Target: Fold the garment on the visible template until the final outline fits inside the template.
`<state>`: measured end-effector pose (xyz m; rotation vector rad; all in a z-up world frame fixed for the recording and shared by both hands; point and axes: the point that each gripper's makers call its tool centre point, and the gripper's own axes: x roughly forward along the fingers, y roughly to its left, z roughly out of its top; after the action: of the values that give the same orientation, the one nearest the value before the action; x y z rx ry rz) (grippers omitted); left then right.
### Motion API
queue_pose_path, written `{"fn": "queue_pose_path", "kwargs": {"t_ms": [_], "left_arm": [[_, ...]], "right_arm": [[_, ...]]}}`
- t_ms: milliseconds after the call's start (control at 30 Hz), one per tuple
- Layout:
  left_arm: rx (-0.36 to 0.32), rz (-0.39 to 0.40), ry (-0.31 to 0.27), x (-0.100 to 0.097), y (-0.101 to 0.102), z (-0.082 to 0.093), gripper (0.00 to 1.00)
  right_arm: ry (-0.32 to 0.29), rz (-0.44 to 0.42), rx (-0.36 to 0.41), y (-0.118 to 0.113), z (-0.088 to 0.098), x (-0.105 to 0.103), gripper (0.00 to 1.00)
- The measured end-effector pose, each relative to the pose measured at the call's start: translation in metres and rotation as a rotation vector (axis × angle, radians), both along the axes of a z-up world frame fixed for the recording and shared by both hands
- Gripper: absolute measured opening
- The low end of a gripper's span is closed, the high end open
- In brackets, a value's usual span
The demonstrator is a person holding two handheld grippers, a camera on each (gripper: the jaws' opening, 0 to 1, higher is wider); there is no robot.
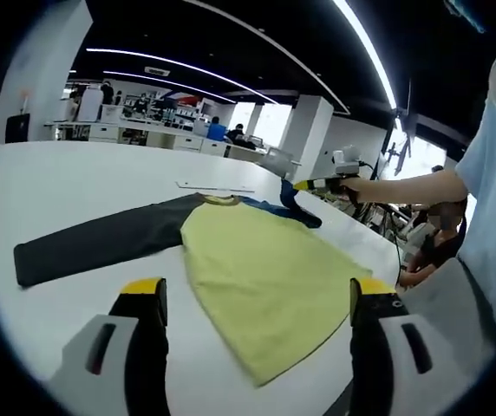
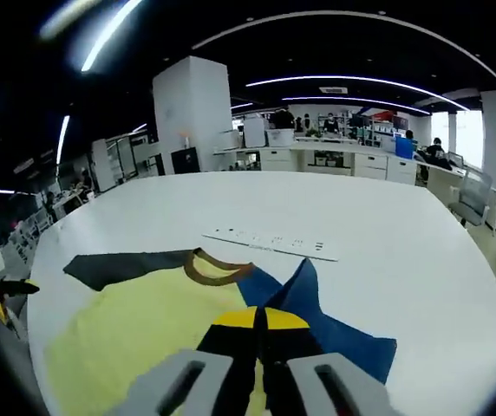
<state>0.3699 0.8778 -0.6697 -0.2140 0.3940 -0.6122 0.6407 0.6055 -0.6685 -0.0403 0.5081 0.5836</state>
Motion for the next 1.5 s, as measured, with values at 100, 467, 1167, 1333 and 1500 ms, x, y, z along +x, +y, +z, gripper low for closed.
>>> {"fn": "queue_pose_path", "kwargs": {"t_ms": [100,467,1167,1333,1500], "left_arm": [[0.001,-0.004,-0.003,0.000,-0.001,0.000,0.84],[-0.007,0.012,0.002,0.001,0.003,0.000,0.83],[-0.004,0.005,0.022,0.001,0.003,-0.006,0.81],[0.000,0.002,0.028,0.001,0.002,-0.007,0.81],[0.001,0.007,0.029,0.002,0.004,-0.008,0.81]], "right_arm": [[0.008,0.034,0.037,0.030,0.001,0.000,0.00],[0.026,0.099,0.127,0.107,0.005,0.002,0.00],[0.019,0.262,0.137,0.208,0.004,-0.021,0.00],[0.044,0.274,0.135,0.218,-0.007,-0.025,0.00],[0.060,0.289,0.123,0.226,-0.019,-0.030,0.00]]}}
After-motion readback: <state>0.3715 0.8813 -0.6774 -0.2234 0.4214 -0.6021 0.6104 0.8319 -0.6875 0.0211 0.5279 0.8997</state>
